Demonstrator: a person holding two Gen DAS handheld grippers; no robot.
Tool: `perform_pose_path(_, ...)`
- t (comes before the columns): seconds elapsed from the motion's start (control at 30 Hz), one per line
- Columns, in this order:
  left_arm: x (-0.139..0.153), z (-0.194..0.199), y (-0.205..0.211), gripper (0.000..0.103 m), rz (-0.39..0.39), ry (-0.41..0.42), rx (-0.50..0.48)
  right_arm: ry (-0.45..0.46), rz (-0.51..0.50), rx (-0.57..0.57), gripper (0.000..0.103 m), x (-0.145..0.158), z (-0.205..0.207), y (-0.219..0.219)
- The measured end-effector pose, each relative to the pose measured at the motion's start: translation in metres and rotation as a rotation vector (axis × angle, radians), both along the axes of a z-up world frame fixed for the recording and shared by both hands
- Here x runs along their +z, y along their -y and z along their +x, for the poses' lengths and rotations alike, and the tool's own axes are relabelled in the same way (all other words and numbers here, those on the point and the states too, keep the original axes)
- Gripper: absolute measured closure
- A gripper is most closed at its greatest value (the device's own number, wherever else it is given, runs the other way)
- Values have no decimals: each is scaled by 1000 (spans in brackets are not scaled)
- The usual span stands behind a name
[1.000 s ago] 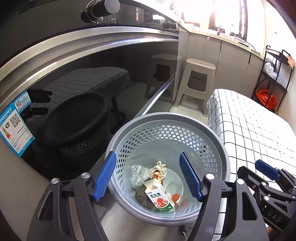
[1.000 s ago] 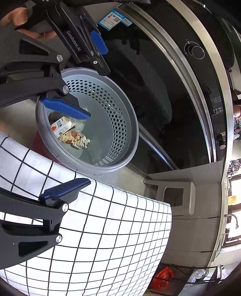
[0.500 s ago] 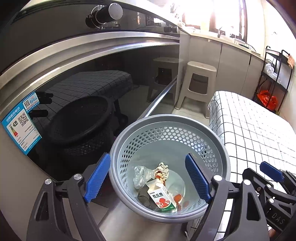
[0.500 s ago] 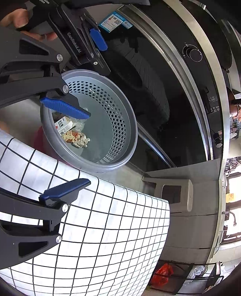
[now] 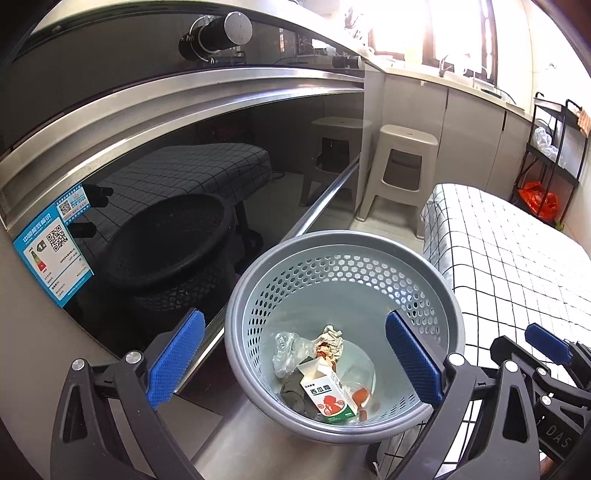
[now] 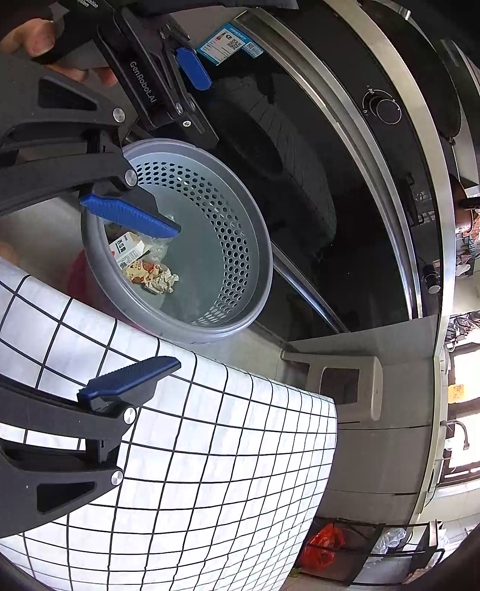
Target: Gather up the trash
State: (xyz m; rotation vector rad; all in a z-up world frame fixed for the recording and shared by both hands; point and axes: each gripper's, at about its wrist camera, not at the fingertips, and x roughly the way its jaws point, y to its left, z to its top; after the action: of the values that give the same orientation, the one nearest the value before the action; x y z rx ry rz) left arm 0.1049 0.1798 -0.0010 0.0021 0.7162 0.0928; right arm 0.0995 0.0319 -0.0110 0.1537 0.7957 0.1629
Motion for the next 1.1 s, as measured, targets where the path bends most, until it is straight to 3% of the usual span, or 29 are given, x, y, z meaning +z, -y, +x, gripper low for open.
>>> perform_pose_path(1.1,0,-1,-3,6,-7,-2,17,-4,-1,5,39,-2,0,-4)
